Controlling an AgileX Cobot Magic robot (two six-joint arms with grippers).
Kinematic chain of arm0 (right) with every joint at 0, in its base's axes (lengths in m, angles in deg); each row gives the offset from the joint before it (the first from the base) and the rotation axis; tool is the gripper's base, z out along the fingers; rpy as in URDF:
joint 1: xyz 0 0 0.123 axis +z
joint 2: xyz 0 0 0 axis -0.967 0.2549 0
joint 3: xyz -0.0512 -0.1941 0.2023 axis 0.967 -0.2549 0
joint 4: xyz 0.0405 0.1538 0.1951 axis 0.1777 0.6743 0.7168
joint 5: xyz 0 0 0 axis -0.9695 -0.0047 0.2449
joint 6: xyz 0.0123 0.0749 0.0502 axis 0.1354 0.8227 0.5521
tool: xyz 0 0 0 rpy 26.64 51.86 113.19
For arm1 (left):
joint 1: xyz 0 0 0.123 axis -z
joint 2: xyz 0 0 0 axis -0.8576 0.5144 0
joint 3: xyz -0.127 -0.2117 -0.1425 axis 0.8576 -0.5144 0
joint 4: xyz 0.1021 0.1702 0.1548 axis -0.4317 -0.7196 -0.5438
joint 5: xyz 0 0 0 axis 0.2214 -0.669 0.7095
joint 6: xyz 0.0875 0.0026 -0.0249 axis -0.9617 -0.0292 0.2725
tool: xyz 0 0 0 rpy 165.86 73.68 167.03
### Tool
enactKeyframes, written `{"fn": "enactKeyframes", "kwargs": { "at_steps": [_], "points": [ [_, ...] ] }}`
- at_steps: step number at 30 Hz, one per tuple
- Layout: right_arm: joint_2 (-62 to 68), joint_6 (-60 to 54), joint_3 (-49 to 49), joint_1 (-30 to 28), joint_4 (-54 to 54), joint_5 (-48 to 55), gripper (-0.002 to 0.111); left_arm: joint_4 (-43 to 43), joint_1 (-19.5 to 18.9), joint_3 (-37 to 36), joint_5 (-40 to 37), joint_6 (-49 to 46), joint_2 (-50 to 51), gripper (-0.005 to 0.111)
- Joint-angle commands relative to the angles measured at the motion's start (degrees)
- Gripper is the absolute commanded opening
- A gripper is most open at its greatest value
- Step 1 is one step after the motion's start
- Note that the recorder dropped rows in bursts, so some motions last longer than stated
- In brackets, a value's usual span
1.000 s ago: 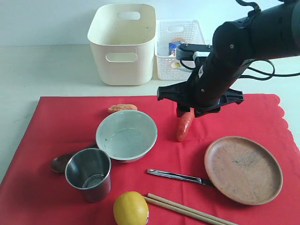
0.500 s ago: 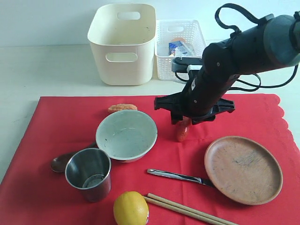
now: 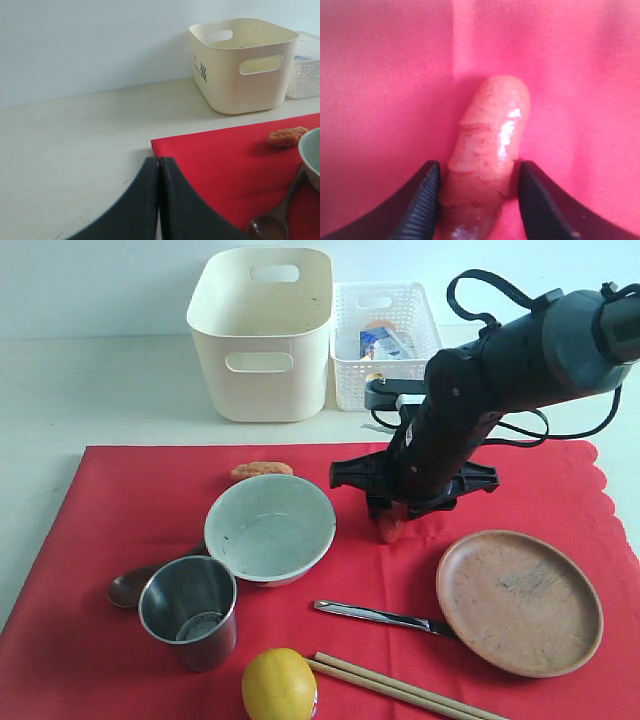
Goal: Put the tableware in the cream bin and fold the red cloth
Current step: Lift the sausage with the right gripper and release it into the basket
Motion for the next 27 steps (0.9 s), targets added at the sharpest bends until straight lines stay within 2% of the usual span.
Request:
{"fn": "enactKeyframes", "kwargs": {
  "at_steps": [1, 9, 12, 20, 27],
  "points": [
    [0.61, -0.2, -0.14, 0.06, -0.21, -0.39, 0.035, 0.0, -0.14, -0.18, 0.12, -0.06, -0.38, 0.002],
    [0.21, -0.2, -0.14, 0.06, -0.21, 0.07, 0.007, 0.0, -0.14, -0.18, 0.12, -0.06, -0.38, 0.002],
    [-1.41, -0.2, -0.14, 0.06, -0.21, 0.07, 0.0, 0.0, -0.14, -0.18, 0.12, -0.06, -0.38, 0.002],
    [-7.7, -0.2, -0.14, 0.06, -0.95, -2.9, 0.0, 0.0, -0.14, -0.18, 0.12, -0.06, -0.38, 0.002],
    [-10.73, -0.2, -0.03, 0.06, -8.71, -11.32, 0.0, 0.0, -0.14, -0.18, 0.12, -0.06, -0.38, 0.002]
  ]
}}
